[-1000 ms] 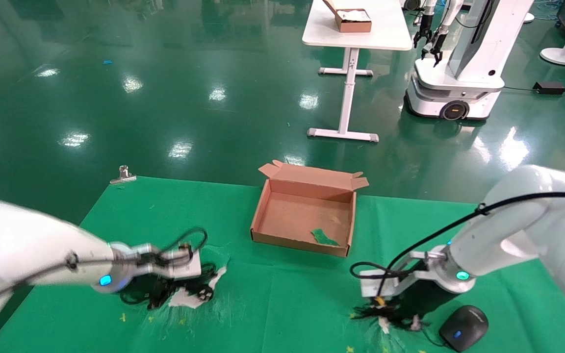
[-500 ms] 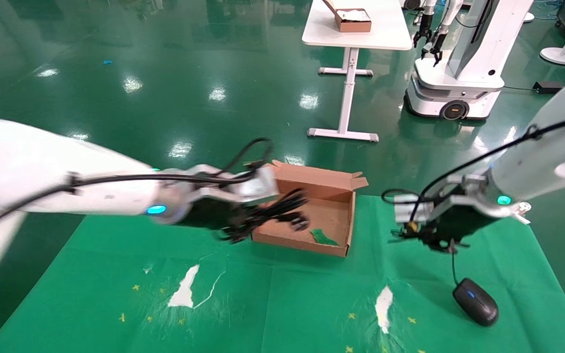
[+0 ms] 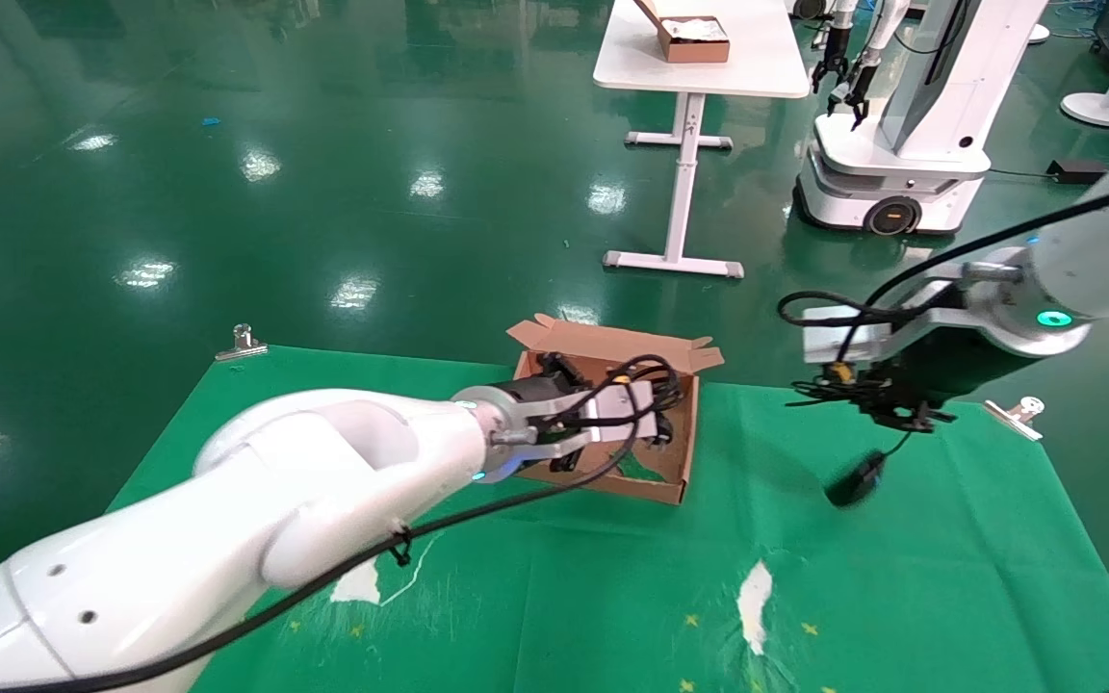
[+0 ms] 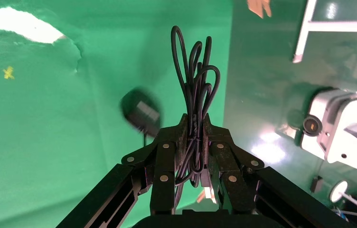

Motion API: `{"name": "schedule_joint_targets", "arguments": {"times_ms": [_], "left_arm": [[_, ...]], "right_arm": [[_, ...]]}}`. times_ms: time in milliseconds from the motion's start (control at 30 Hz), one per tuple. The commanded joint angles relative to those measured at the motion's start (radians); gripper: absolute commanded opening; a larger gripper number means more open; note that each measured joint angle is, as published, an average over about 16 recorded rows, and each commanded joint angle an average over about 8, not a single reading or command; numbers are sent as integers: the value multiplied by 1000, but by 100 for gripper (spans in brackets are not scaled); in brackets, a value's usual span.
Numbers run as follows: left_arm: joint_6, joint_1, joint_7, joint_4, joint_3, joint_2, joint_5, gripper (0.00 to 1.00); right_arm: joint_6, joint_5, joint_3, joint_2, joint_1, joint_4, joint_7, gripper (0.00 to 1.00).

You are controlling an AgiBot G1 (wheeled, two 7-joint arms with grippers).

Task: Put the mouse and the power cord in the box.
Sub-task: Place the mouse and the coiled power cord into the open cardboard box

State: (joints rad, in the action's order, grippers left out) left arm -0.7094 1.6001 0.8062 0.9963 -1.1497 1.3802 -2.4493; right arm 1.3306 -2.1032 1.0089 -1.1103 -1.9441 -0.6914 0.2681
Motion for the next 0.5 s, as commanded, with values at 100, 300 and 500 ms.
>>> {"name": "schedule_joint_targets", "arguments": {"times_ms": [100, 300, 500], "left_arm": [[87, 18, 88, -16, -119, 2, -42, 85], [118, 48, 192, -21, -216, 1, -58, 100], [123, 70, 266, -24, -279, 0, -66, 100]], "right_arm": [[30, -13, 1, 43, 13, -122, 77, 0], [46, -23, -5, 85, 32, -265, 158, 0], [40, -18, -13, 100, 36, -338, 175, 0]]}}
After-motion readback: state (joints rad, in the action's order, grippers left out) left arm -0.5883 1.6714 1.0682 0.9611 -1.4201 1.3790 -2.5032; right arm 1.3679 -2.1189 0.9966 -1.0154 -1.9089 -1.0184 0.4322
